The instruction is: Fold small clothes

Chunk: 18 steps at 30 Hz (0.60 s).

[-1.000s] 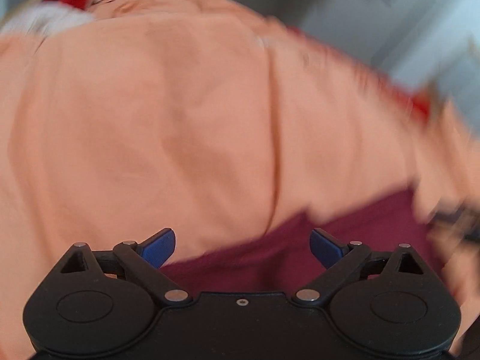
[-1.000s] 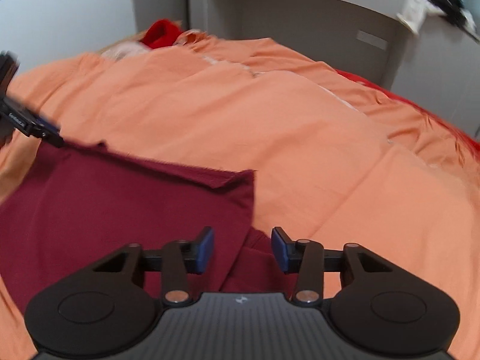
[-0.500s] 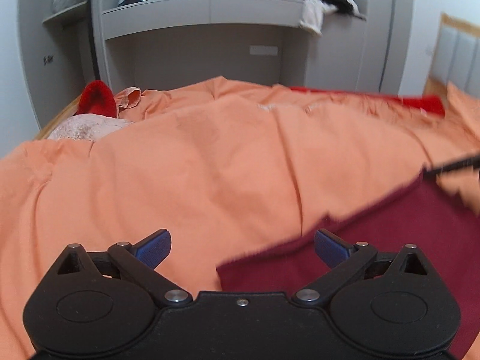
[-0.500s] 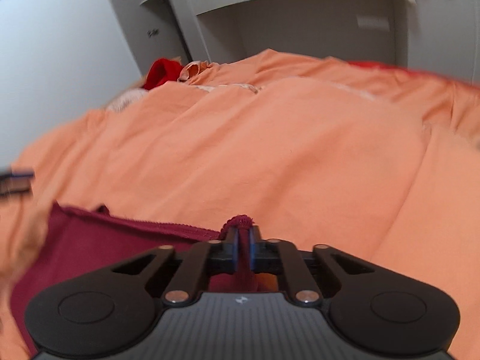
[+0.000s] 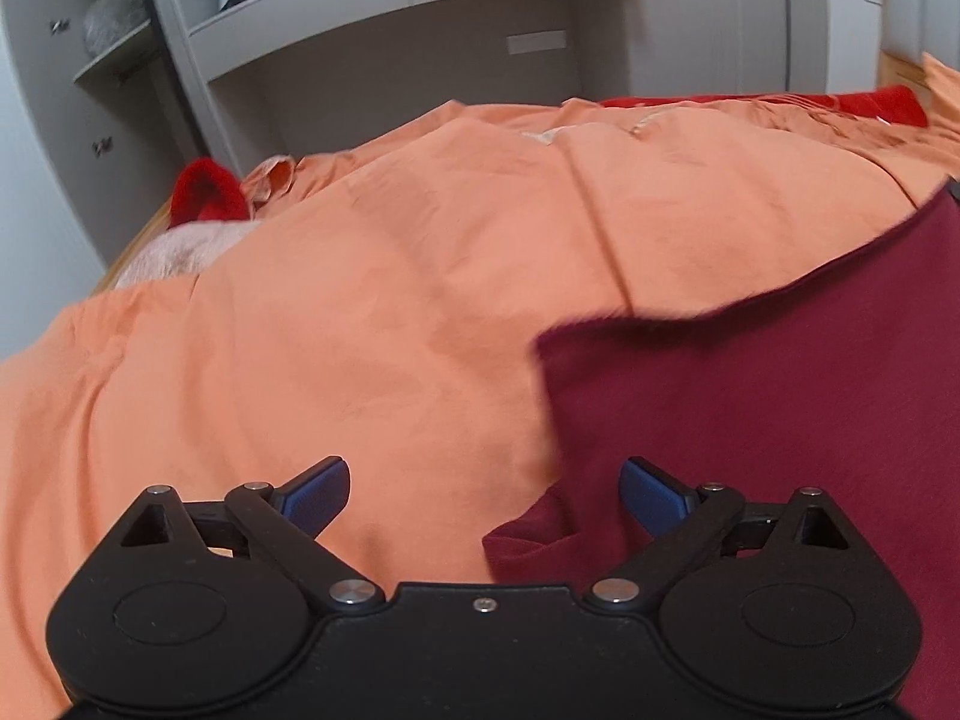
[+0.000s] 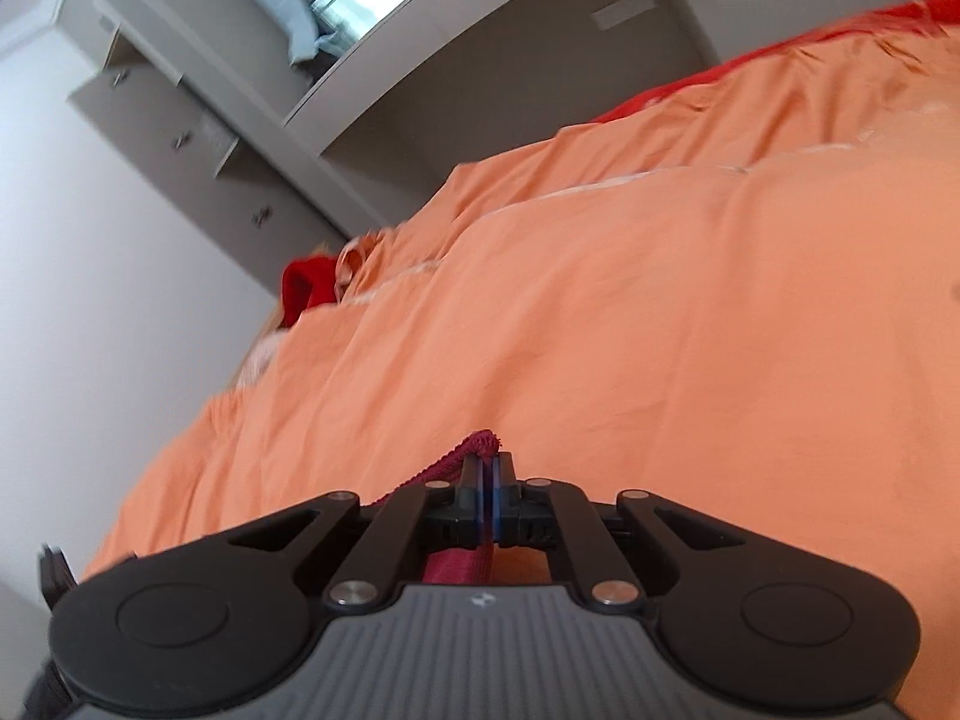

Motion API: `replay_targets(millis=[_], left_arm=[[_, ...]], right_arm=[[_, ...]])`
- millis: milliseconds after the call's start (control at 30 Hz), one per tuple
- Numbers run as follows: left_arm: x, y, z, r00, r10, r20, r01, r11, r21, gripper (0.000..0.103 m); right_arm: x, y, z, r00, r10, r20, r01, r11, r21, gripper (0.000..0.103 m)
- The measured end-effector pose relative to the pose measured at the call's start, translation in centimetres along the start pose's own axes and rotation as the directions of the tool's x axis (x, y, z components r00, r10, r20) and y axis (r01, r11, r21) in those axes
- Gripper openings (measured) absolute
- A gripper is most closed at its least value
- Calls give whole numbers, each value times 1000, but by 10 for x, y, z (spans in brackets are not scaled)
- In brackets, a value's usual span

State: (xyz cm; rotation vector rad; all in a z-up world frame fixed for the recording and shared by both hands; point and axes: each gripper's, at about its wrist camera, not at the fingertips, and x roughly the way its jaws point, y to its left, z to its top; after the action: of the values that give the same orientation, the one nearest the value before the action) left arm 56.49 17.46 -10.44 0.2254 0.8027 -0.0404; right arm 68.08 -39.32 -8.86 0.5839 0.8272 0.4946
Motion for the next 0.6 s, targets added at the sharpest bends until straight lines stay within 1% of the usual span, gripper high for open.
replay_targets(millis=[33, 100, 133, 167, 200, 267, 300, 333, 367, 400, 433, 467, 500, 533, 600], left_arm=[[2, 1, -1, 1000, 3, -6, -3, 1000, -4, 96], [0, 1, -4, 1000, 5, -7, -5, 1000, -16, 94], [-3, 3, -6, 1000, 2, -3, -2, 999, -37, 94], [-10, 7, -9, 1000, -12, 3, 12, 998, -67, 94], [-20, 11, -12, 999, -35, 13, 36, 995, -93, 94], [-42, 17, -22, 995, -92, 37, 96, 989, -110, 96], [-55, 19, -29, 991, -126, 50, 131, 986, -105, 99], [-67, 19, -38, 985, -163, 64, 169, 981, -96, 102], [-80, 18, -50, 974, -212, 77, 218, 973, -77, 102], [-91, 16, -61, 966, -243, 85, 249, 967, -57, 102], [-102, 13, -74, 964, -250, 90, 255, 966, -40, 102], [-110, 11, -85, 967, -236, 93, 239, 971, -30, 102], [-116, 8, -95, 969, -228, 98, 231, 973, -24, 102], [-122, 7, -105, 966, -236, 107, 241, 970, -30, 101], [-127, 4, -120, 948, -296, 117, 303, 952, -53, 98]], right_arm=[[3, -6, -1, 1000, -28, -8, 28, 1000, 1, 2], [19, -14, -6, 991, -99, -91, 99, 995, -11, 4], [26, -20, -9, 984, -139, -116, 139, 990, -6, 9], [29, -23, -11, 982, -149, -113, 151, 989, 5, 18], [27, -25, -13, 987, -127, -99, 130, 991, 24, 23], [14, -26, -16, 995, -82, -48, 85, 995, 58, 59], [4, -21, -20, 997, -75, -20, 76, 996, 44, 63], [-7, -16, -25, 997, -74, -9, 74, 997, 6, 64], [-18, -10, -30, 998, -63, -11, 63, 997, -37, 64], [-30, -2, -38, 998, -65, -17, 63, 995, -82, 64], [-45, 7, -50, 998, -65, -15, 62, 989, -134, 64], [-60, 17, -63, 999, -48, -11, 46, 983, -178, 64], [-75, 25, -74, 999, -40, -6, 38, 976, -213, 64], [-88, 34, -86, 999, -38, 6, 39, 971, -234, 64], [-115, 48, -113, 999, -34, 24, 39, 961, -274, 64]])
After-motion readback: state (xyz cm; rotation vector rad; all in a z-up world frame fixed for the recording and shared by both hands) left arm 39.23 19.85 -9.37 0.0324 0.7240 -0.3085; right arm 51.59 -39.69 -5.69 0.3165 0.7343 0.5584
